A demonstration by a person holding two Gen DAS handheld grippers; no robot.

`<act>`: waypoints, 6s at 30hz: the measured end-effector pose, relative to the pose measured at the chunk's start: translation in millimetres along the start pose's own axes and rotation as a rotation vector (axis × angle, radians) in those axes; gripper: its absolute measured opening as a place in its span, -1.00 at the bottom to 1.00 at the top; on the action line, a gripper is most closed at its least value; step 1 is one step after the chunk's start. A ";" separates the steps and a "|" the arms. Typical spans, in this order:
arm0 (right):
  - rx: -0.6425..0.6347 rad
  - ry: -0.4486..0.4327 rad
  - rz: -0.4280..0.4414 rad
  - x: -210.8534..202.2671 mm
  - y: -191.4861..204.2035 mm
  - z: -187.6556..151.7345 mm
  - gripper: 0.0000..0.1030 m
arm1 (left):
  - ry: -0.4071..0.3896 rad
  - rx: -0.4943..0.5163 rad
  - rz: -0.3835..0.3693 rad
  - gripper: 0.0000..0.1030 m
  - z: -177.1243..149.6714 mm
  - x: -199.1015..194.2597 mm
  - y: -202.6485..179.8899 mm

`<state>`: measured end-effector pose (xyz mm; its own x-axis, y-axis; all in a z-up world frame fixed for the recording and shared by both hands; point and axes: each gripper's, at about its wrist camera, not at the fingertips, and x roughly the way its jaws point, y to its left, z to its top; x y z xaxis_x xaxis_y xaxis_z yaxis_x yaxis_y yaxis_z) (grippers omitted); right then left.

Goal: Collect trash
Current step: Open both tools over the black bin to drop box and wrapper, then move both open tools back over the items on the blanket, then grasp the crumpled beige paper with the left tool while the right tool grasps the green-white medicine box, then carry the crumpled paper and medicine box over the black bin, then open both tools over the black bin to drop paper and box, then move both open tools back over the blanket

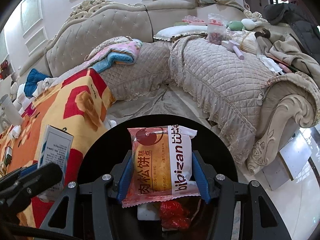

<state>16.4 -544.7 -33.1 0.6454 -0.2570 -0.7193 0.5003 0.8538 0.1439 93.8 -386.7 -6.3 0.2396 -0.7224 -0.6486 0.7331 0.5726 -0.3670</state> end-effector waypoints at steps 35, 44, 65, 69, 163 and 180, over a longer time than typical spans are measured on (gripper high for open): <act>-0.159 -0.101 0.254 -43.9 161.4 -15.3 0.19 | -0.267 -0.281 0.445 0.05 -23.0 -190.1 159.3; -0.310 -0.002 0.364 -22.4 233.5 -38.8 0.20 | -0.291 -0.467 0.594 0.12 -95.4 -270.9 270.9; -0.291 -0.033 0.405 -24.1 255.3 -36.0 0.21 | -0.202 -0.443 0.588 -0.57 -105.8 -251.7 291.8; -0.331 0.006 0.534 -16.8 304.4 -32.9 0.22 | -0.172 -0.440 0.631 -0.56 -125.0 -255.8 290.4; 0.057 -0.006 0.096 -33.0 -9.2 -14.9 -0.52 | 0.023 0.163 0.197 -0.48 13.5 23.9 -25.9; 0.080 -0.064 0.090 -43.1 21.3 -10.5 0.02 | -0.181 -0.218 0.271 0.29 5.0 -81.5 55.1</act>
<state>-6.8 -510.7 -6.2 0.7241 -0.2118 -0.6563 0.4817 0.8364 0.2615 117.9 -298.2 29.7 0.5287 -0.5788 -0.6209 0.4799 0.8072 -0.3439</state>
